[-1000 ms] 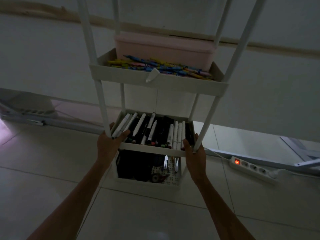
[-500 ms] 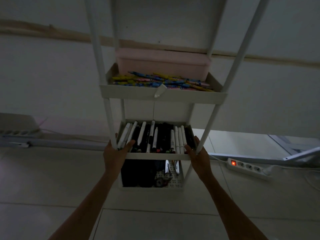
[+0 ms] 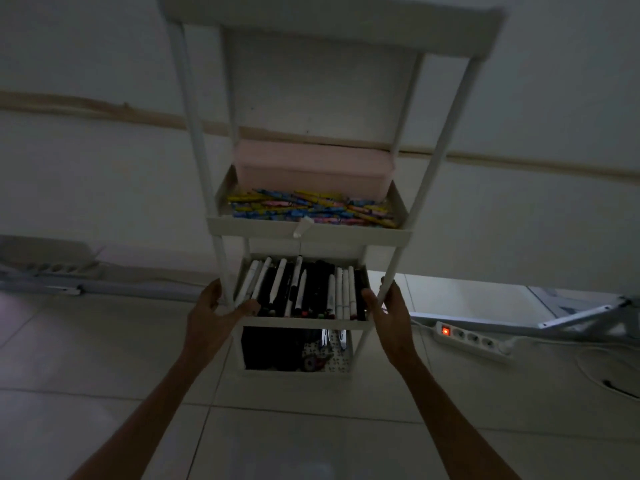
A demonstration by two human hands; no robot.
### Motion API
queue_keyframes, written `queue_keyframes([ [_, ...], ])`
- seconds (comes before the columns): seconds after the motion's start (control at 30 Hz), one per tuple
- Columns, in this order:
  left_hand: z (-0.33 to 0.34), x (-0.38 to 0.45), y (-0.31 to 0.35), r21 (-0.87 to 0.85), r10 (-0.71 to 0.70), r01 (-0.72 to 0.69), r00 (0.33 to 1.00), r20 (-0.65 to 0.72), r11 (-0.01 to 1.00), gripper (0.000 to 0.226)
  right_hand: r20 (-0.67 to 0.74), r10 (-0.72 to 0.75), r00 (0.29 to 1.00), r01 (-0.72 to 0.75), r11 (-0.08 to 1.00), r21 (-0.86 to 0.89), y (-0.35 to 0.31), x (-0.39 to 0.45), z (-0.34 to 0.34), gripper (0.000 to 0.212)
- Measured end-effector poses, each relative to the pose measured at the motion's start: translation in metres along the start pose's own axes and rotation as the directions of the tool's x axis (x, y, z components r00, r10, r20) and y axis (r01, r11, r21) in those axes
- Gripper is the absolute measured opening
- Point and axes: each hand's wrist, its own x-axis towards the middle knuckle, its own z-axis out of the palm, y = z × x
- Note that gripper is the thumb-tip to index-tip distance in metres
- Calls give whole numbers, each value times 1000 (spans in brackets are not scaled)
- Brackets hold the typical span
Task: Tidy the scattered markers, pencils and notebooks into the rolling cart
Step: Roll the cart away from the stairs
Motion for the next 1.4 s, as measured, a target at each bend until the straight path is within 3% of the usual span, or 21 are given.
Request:
queue_keyframes([
  [0.07, -14, -12, 36, -50, 18, -19, 1000, -15, 999, 83, -54, -22, 998, 24, 999, 30, -37, -2, -9, 85],
  [0.2, -44, -21, 115, -174, 51, -59, 997, -52, 983, 72, -140, -19, 990, 36, 992, 120, -128, -1, -26, 60],
  [0.27, -58, -19, 160, -257, 45, -63, 996, -74, 964, 67, -159, -38, 987, 60, 989, 138, -170, 7, -34, 60],
  [0.43, -80, -5, 293, -331, 98, -127, 990, -103, 935, 21, -224, -58, 973, 111, 967, 229, -272, 34, -51, 75],
  [0.57, -92, 21, 364, -399, 37, -62, 997, -70, 915, 55, -203, -42, 978, 101, 953, 287, -333, 56, -57, 83],
  [0.7, -95, 37, 393, -396, -80, 53, 995, -52, 917, 50, -170, 60, 984, -13, 964, 267, -363, 80, -59, 69],
  [0.8, -93, 36, 402, -368, -145, 108, 987, -76, 924, 50, -182, 103, 978, -56, 967, 247, -365, 91, -58, 76],
  [0.97, -95, 37, 402, -282, -144, 126, 989, -44, 951, 50, -195, 143, 970, -82, 953, 290, -364, 87, -63, 46],
  [1.2, -86, 37, 401, -276, -90, 88, 996, 4, 957, 40, -209, 160, 965, -107, 964, 245, -361, 87, -73, 53],
  [1.4, -83, 41, 404, -338, -144, 115, 988, -62, 934, 49, -213, 129, 969, -99, 984, 147, -360, 87, -71, 51],
])
